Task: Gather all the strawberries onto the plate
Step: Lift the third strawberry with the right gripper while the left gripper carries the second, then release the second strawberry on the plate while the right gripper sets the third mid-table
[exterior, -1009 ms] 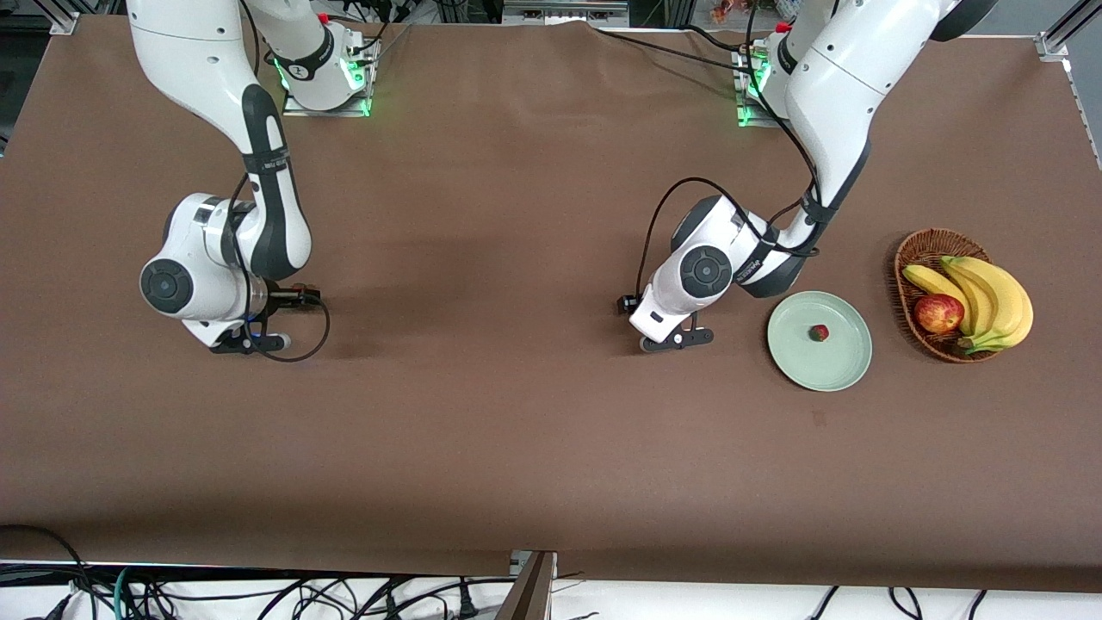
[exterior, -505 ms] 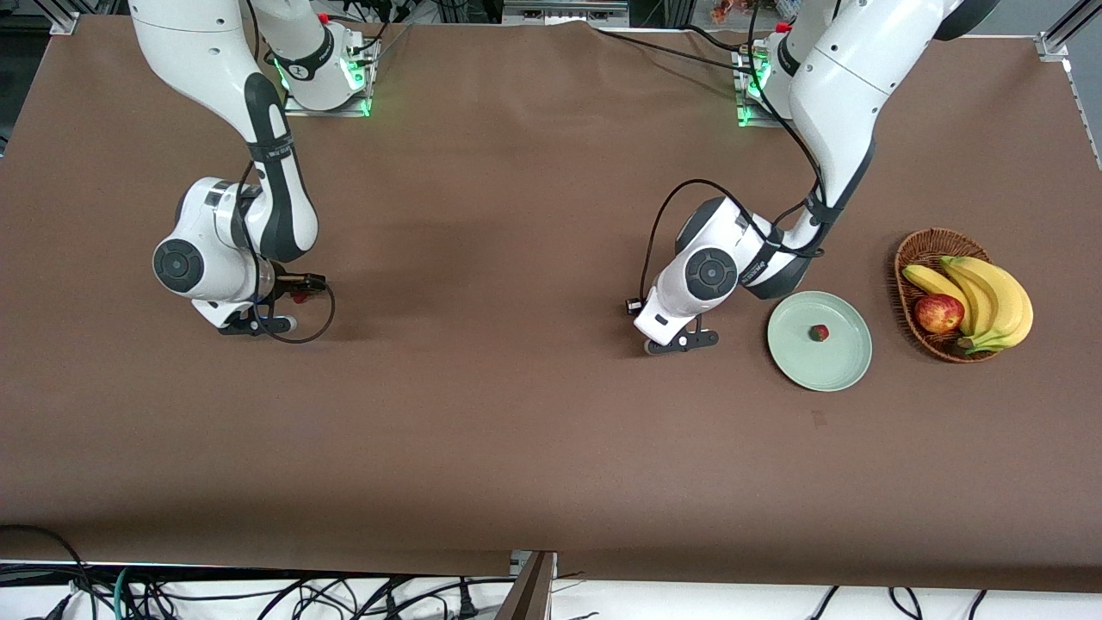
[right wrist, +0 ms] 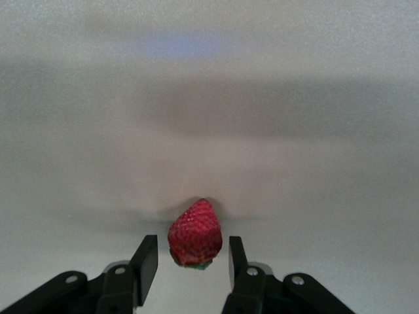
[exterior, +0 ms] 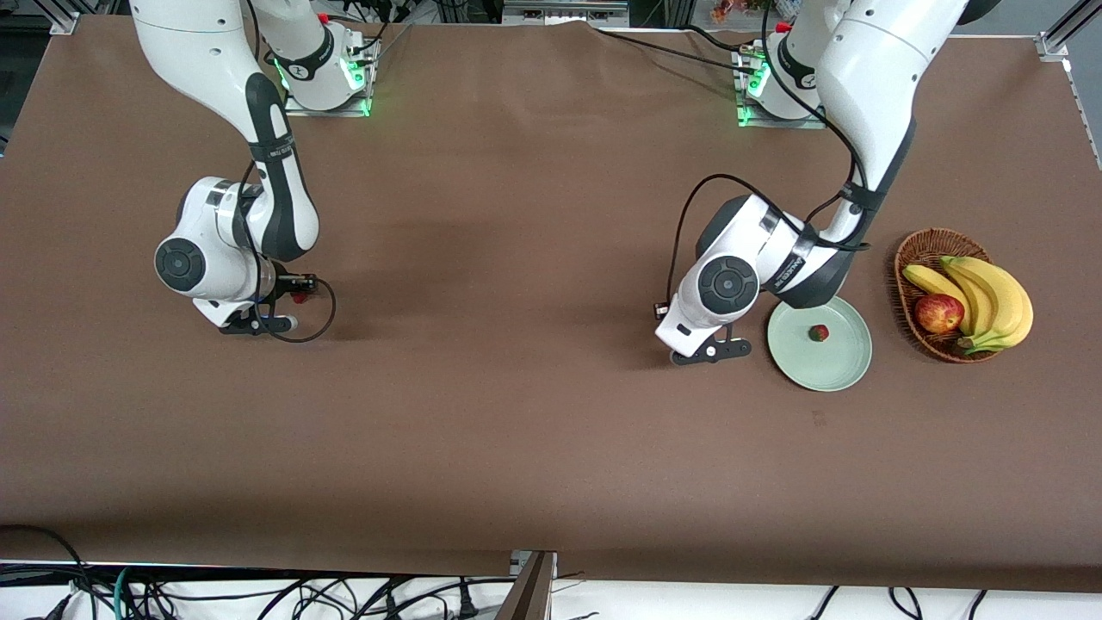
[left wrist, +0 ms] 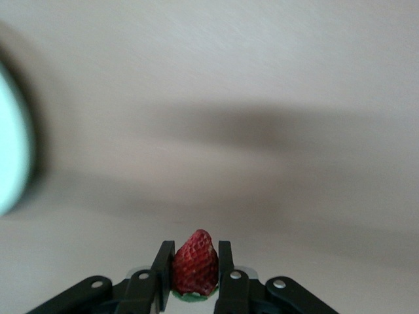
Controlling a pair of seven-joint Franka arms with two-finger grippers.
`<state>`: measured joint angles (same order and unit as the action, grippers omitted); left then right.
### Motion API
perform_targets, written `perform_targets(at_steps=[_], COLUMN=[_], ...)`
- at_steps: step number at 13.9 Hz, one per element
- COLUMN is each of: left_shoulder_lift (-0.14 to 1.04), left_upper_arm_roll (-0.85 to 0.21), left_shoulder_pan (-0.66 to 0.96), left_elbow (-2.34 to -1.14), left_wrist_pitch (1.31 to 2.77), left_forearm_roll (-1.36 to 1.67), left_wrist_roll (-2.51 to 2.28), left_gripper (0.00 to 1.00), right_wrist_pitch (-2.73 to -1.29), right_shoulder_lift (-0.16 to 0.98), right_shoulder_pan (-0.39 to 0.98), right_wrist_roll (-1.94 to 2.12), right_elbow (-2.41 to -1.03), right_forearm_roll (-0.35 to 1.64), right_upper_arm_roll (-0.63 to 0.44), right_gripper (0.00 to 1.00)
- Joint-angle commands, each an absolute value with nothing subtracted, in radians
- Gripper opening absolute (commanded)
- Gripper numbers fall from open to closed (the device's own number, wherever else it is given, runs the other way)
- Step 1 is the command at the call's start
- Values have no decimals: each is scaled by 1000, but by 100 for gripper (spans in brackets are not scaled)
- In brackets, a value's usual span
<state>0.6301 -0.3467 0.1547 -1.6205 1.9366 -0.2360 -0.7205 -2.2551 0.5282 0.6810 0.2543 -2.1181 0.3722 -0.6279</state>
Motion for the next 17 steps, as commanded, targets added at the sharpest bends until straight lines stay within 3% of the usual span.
perform_targets(at_steps=[1, 4, 5, 9, 12, 17], left_shoulder_lift=[620, 601, 595, 595, 604, 658], left_upper_arm_roll=[-351, -345, -345, -350, -351, -351], left_shoulder_pan=[161, 144, 120, -18, -96, -167], left_elbow=[-1591, -1591, -1591, -1589, -1598, -1605], left_wrist_pitch=[1864, 1832, 1832, 1861, 1931, 1950], left_forearm_roll=[-360, -407, -408, -407, -394, -388], left_wrist_roll=[-719, -524, -438, -30, 211, 411], left_gripper=[13, 13, 13, 13, 13, 13], right_wrist_pitch=[-2281, -2281, -2281, -2264, -2264, -2275], right_shoulder_lift=[486, 488, 486, 486, 500, 688], right_shoulder_pan=[683, 683, 683, 690, 706, 741], right_wrist_roll=[264, 264, 264, 192, -80, -723], right_elbow=[-2161, -2155, -2148, -2011, -1890, -1536], right_forearm_roll=[362, 364, 368, 371, 371, 367], right_upper_arm_roll=[-624, -624, -617, -539, -409, -158], right_gripper=[44, 12, 8, 8, 8, 8])
